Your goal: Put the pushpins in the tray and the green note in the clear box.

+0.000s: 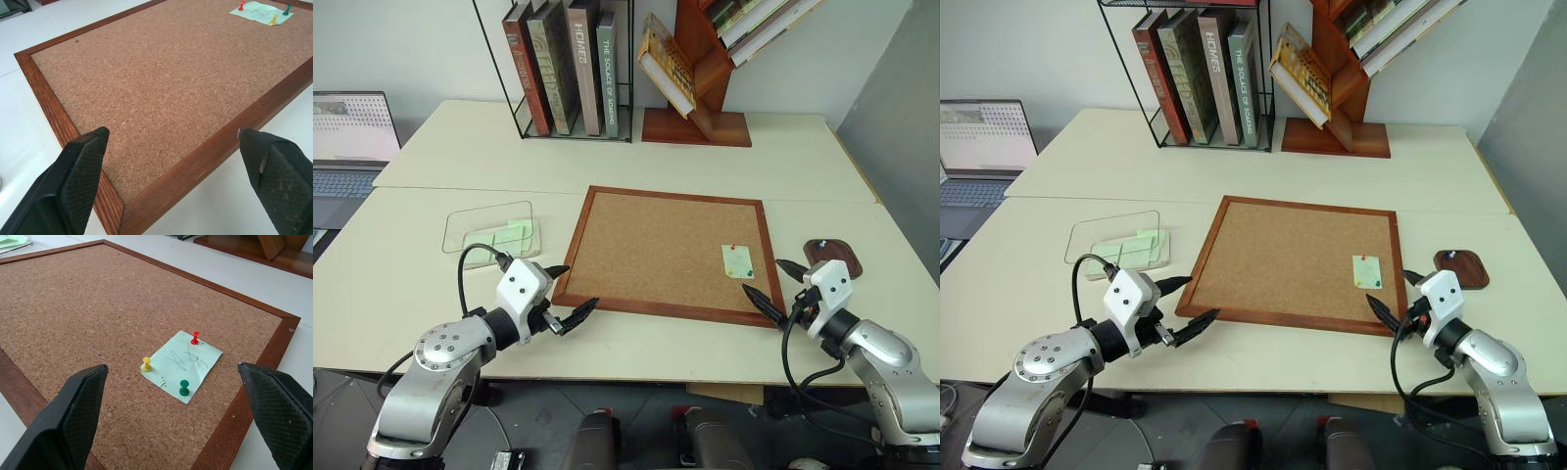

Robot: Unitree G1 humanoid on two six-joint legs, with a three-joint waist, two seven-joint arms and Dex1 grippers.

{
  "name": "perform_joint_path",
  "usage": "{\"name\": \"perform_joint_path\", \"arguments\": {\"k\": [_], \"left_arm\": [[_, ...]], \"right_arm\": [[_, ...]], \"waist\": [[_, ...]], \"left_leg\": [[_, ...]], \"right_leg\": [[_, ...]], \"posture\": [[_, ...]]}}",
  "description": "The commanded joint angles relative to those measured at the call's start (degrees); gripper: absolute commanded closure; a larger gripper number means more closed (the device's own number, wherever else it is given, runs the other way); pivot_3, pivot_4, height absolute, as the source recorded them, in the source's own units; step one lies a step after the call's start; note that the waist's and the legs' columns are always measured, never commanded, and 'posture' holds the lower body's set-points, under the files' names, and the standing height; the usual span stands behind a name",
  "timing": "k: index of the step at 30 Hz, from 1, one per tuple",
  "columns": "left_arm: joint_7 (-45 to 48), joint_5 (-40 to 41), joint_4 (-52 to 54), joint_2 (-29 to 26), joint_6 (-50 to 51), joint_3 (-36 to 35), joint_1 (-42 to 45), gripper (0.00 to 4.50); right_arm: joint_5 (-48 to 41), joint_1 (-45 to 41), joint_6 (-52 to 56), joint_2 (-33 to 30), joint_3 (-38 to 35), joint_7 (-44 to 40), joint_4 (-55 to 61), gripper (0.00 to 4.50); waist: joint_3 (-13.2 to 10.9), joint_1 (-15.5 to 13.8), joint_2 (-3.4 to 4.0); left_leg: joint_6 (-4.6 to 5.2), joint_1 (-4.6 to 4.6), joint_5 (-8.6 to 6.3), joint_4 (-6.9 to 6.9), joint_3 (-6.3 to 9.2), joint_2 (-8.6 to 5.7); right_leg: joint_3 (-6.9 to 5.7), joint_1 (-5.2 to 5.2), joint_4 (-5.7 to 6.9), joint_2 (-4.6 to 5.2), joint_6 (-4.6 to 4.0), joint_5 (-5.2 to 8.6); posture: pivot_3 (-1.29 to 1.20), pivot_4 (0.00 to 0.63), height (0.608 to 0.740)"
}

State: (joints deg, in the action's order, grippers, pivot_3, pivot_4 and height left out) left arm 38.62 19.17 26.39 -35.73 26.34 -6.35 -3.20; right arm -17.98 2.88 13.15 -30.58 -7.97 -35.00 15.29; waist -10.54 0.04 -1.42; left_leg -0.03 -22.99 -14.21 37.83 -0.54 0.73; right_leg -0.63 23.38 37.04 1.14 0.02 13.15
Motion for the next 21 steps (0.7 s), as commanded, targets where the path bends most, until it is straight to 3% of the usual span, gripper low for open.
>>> {"name": "perform_joint_path", "arguments": {"k": [1,21], "left_arm": [[-0.36,0.96,1.45,0.57,-0.41,-0.24,1.24,0.02],[-2.45,1.70,0.69,1.68,4.14,0.55,6.15,0.02]], "right_arm": [[-0.09,-1.20,-0.63,0.23,-0.62,0.30,1.04,0.00],[0.62,-0.84,-0.30,0.27,-0.15,-0.08,1.50,0.00]], "waist": [[0.00,0.00,0.00],[0.00,0.00,0.00]], "left_leg": [[0.00,0.00,0.00,0.00,0.00,0.00],[0.00,0.00,0.00,0.00,-0.01,-0.01]], "right_leg": [[0.00,0.00,0.00,0.00,0.00,0.00],[0.00,-0.01,0.01,-0.01,0.01,-0.01]], "posture": [[0.00,0.150,0.740],[0.00,0.150,0.740]]}}
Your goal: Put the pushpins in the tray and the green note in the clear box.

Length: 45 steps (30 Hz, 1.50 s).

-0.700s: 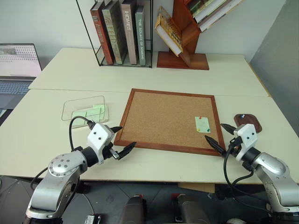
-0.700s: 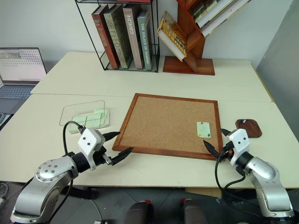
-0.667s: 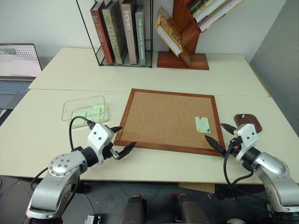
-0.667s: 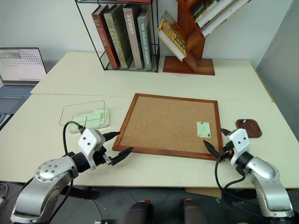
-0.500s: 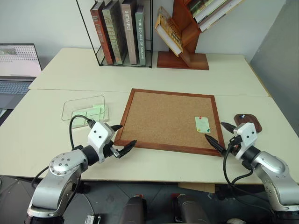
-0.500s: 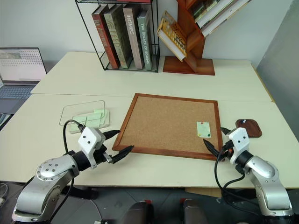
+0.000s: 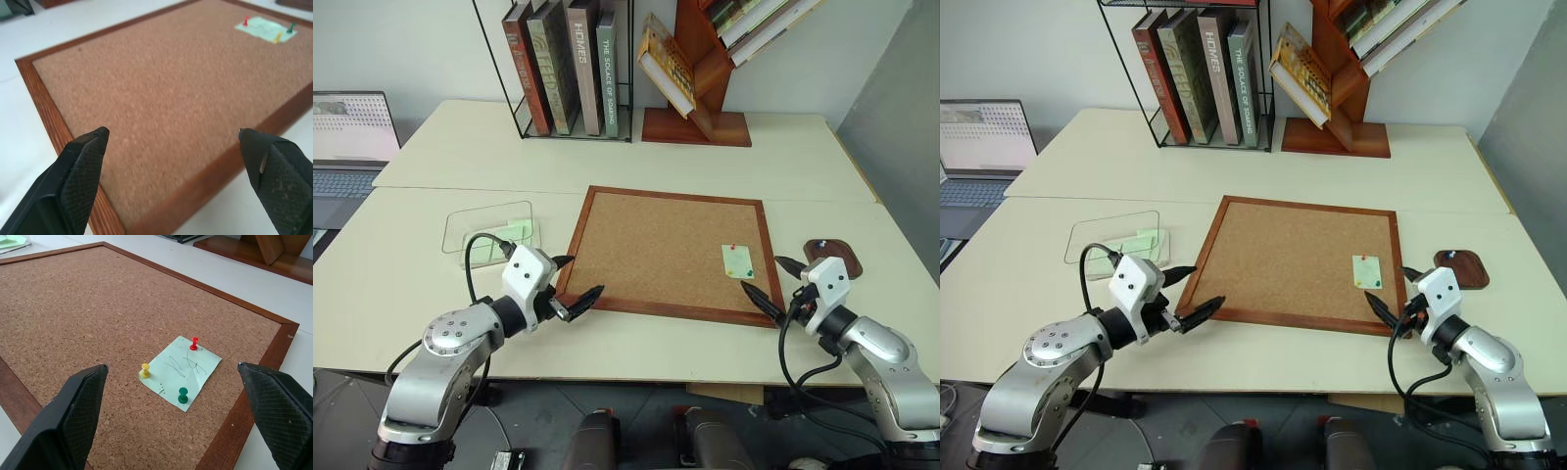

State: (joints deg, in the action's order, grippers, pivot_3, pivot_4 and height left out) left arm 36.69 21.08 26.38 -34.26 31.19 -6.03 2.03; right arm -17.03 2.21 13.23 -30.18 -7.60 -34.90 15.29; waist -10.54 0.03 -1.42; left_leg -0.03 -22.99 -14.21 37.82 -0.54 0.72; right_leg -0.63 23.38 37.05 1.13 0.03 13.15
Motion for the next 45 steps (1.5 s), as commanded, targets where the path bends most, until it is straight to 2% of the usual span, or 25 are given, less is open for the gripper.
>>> {"name": "perform_joint_path", "arguments": {"k": [1,8,22,32,39,45], "left_arm": [[-0.56,-0.65,0.49,0.32,-1.08,0.89,1.12,0.02],[-0.57,-1.79,-1.29,2.36,-2.48,3.99,3.53,0.02],[0.88,-6.07,-8.66,5.29,-6.26,11.73,11.31,2.56],[1.57,-7.71,-17.20,11.40,-7.91,16.78,19.60,4.38],[2.56,-8.57,-21.96,16.08,-8.76,20.22,22.68,4.45],[4.60,-10.85,-31.15,18.07,-11.99,22.52,24.68,4.45]], "right_arm": [[-0.37,-0.24,-0.50,-0.20,-0.68,-0.24,1.38,0.00],[-0.11,0.13,-1.45,-0.23,-1.01,-0.38,0.93,0.00],[1.22,0.40,-3.14,0.59,0.49,0.25,1.33,0.00],[0.97,-1.00,-1.87,0.47,1.18,-0.21,2.03,0.00],[-0.21,-3.08,1.81,0.27,2.27,-0.52,1.69,0.00],[-2.37,-8.97,8.18,-0.27,2.92,-1.62,-0.88,0.00]], "waist": [[0.00,0.01,0.00],[0.00,-0.02,0.00],[0.00,-0.04,0.00],[0.00,-0.05,0.00],[0.00,-0.01,0.00],[0.01,0.02,0.01]], "left_leg": [[0.00,0.00,0.00,0.00,0.00,0.00],[0.00,0.01,0.00,0.03,0.00,-0.01],[0.00,0.01,0.00,0.02,0.00,-0.02],[0.01,0.00,0.01,0.05,-0.01,-0.03],[0.01,-0.01,0.01,0.04,-0.02,-0.03],[0.02,0.04,0.01,0.08,0.00,-0.03]], "right_leg": [[0.00,0.00,0.00,0.00,0.00,0.00],[0.01,-0.02,0.02,0.00,0.01,-0.01],[0.02,-0.03,0.02,-0.04,0.05,-0.03],[0.04,-0.05,0.01,-0.07,0.29,-0.17],[0.04,-0.05,0.02,-0.09,0.35,-0.20],[0.03,-0.07,0.07,-0.16,0.36,-0.21]], "posture": [[0.00,0.150,0.740],[0.00,0.150,0.740],[0.00,0.150,0.740],[0.00,0.150,0.740],[0.00,0.150,0.740],[0.00,0.150,0.740]]}}
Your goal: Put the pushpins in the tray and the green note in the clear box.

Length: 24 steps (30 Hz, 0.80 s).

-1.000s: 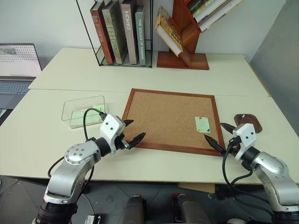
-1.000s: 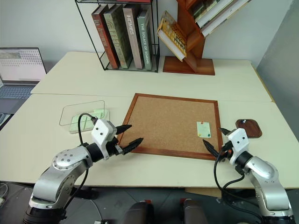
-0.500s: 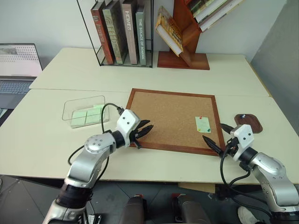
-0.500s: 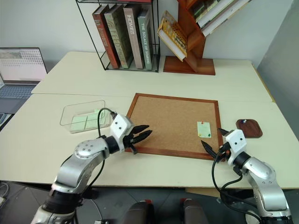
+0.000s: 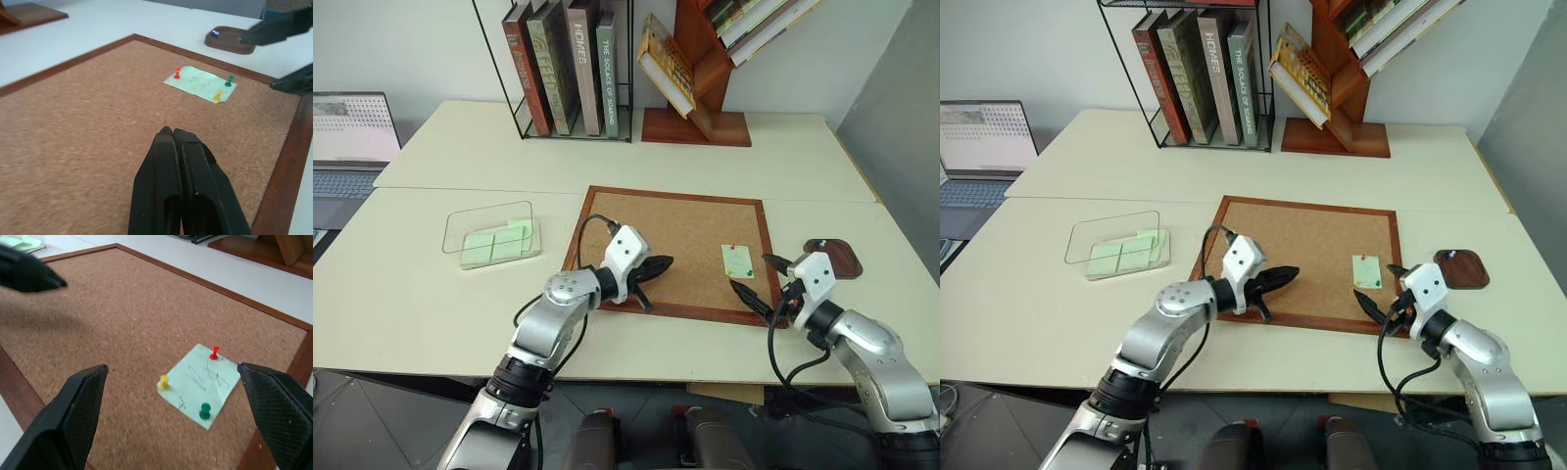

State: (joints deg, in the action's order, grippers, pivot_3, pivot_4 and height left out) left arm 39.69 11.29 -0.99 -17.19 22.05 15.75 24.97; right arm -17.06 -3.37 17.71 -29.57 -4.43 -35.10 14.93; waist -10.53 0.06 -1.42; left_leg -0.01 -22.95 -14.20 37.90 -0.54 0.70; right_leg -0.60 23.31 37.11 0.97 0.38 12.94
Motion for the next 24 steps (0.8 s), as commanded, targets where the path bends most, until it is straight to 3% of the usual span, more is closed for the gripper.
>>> {"name": "perform_joint_path", "arguments": {"k": [1,8,17,24], "left_arm": [[1.93,-1.41,-5.33,1.22,-3.63,0.97,2.03,4.45],[3.13,-3.82,-11.21,1.62,-7.40,1.24,2.51,4.45],[2.98,-4.66,-10.46,2.09,-7.49,1.41,1.51,4.45],[2.65,-4.92,-10.16,2.31,-7.29,0.99,1.19,4.50]], "right_arm": [[-2.76,-4.56,4.91,-1.16,-0.16,-1.93,-1.11,0.00],[-0.80,-13.69,7.65,-2.01,1.89,-3.17,-10.41,0.00],[5.71,-22.72,1.40,-0.72,5.99,-3.16,-26.56,0.00],[7.84,-26.51,-2.28,0.41,5.96,-3.27,-33.26,1.29]], "waist": [[0.00,0.00,0.00],[0.01,-0.04,0.00],[0.02,0.01,0.03],[0.03,0.05,0.05]], "left_leg": [[0.00,0.00,0.00,0.00,0.00,0.00],[0.00,-0.05,0.00,0.00,-0.04,-0.02],[0.01,-0.04,0.00,-0.01,-0.04,-0.01],[0.01,-0.02,0.00,0.00,-0.07,-0.01]], "right_leg": [[-0.01,0.00,0.00,-0.05,0.00,0.00],[0.01,0.01,-0.03,-0.20,0.02,-0.01],[0.05,0.01,-0.01,-0.19,0.02,-0.01],[0.05,0.01,0.00,-0.19,0.06,-0.03]], "posture": [[0.00,0.150,0.740],[0.00,0.150,0.740],[0.00,0.150,0.740],[0.00,0.150,0.740]]}}
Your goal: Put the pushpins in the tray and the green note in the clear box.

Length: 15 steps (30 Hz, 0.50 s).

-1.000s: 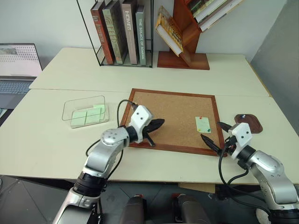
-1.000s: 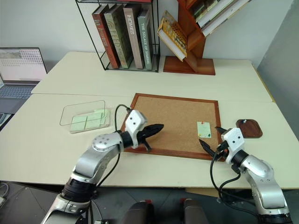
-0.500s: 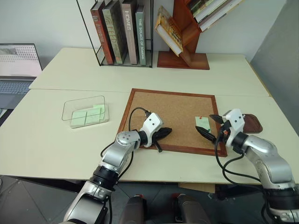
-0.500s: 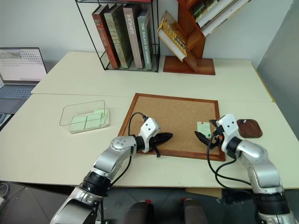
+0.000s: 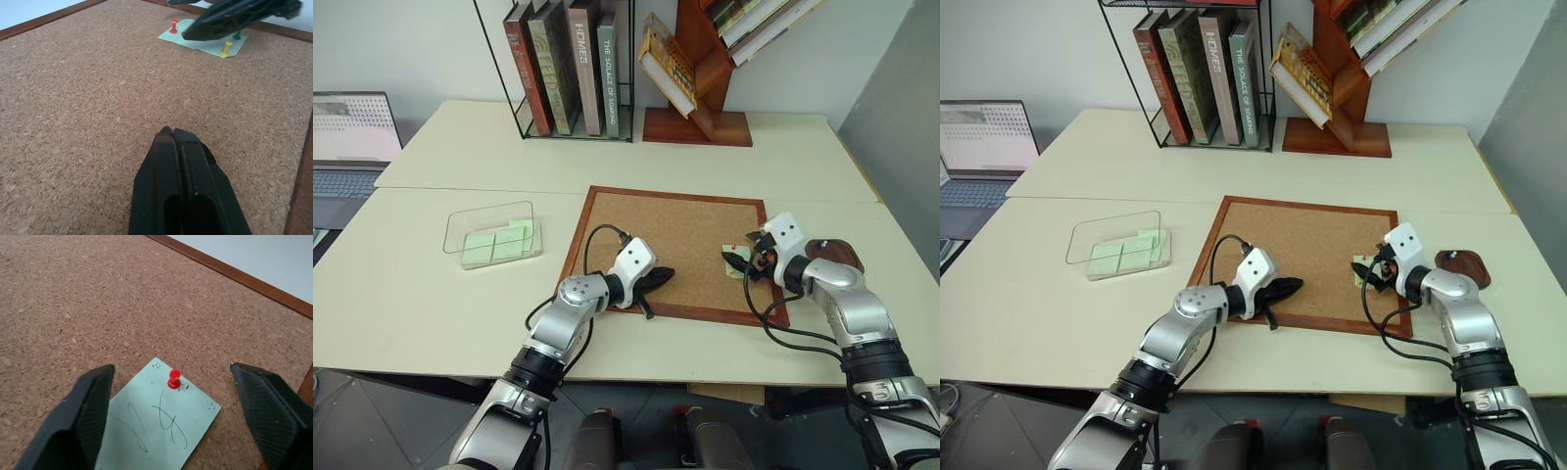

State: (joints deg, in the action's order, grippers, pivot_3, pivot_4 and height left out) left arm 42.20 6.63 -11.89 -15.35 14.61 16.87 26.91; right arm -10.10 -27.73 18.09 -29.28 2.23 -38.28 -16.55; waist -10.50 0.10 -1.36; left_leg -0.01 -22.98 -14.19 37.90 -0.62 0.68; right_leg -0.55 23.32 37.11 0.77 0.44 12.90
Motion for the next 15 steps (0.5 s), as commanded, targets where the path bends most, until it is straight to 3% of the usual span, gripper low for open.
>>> {"name": "perform_joint_path", "arguments": {"k": [1,15], "left_arm": [[0.06,-0.24,0.84,0.48,0.21,-0.19,-0.84,4.50],[0.66,-0.01,1.52,0.10,0.98,-0.22,-1.77,4.50]], "right_arm": [[1.02,-2.39,-2.92,0.19,-0.73,-0.13,-2.33,1.51],[1.96,-3.36,-3.78,0.72,-1.21,-0.51,-3.40,4.04]], "waist": [[0.00,0.00,0.00],[0.01,0.01,0.02]], "left_leg": [[0.00,0.00,0.00,0.00,0.00,0.00],[0.00,0.00,0.00,0.00,0.01,0.02]], "right_leg": [[0.00,0.00,0.00,0.00,0.00,0.00],[0.02,0.00,0.01,0.01,0.00,0.00]], "posture": [[0.00,0.150,0.740],[0.00,0.150,0.740]]}}
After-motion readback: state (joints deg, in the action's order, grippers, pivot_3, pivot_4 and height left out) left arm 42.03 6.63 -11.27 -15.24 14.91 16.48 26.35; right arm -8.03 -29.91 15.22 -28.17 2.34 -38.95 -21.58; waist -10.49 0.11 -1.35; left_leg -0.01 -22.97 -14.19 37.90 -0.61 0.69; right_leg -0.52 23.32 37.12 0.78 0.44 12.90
